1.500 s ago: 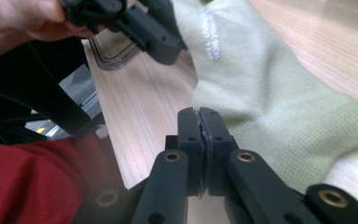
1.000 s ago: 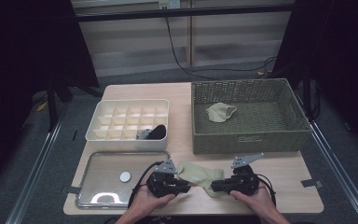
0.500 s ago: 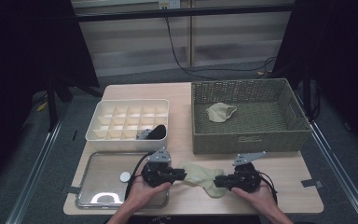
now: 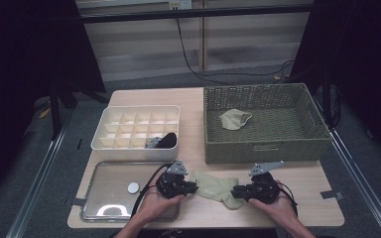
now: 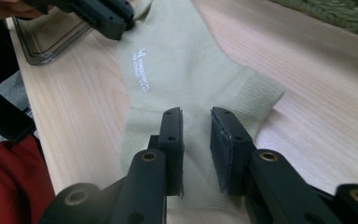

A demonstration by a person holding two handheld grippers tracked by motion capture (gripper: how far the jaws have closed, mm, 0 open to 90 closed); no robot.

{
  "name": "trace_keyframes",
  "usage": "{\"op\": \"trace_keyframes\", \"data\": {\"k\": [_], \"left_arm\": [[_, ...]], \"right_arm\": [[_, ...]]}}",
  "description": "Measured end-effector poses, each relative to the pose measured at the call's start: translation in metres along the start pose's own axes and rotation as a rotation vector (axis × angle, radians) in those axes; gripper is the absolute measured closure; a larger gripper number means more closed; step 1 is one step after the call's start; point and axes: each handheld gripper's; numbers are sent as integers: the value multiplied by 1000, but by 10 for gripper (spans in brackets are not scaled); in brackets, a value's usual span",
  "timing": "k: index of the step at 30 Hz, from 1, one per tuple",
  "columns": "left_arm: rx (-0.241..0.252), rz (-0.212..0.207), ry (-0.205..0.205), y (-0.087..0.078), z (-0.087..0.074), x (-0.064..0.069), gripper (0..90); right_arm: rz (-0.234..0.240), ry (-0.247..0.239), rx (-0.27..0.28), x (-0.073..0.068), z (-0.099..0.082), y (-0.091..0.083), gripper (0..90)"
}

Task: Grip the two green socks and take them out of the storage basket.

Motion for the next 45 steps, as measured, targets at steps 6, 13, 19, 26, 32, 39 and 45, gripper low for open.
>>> {"op": "trace_keyframes", "data": {"k": [6,13,19,26,32,39,45], "left_arm": [[-14,-16,25,0,-3,10,796],[10,-63,50,-2,-5,20,893],[84,-54,-14,-11,-4,6,870],[83,-34,-4,-6,-1,3,754],[32,-30,16,2,-2,7,733],[9,-53,26,3,-5,15,882],[24,-87,28,7,-3,18,884]], "right_arm": [[-19,15,6,5,-3,-4,758],[-18,32,17,10,-5,-6,780],[-12,34,59,10,-5,-10,796],[17,34,84,8,3,-5,842],[-7,19,33,8,4,1,818],[-25,21,44,11,2,3,754],[-25,20,61,12,-3,1,739]]}}
Point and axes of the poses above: each handheld gripper's, and its own axes: y roughly forward along the jaws, z roughly out of its top, x roughly to its right, and after that the axes turned 15 degrees about -x, right-handed
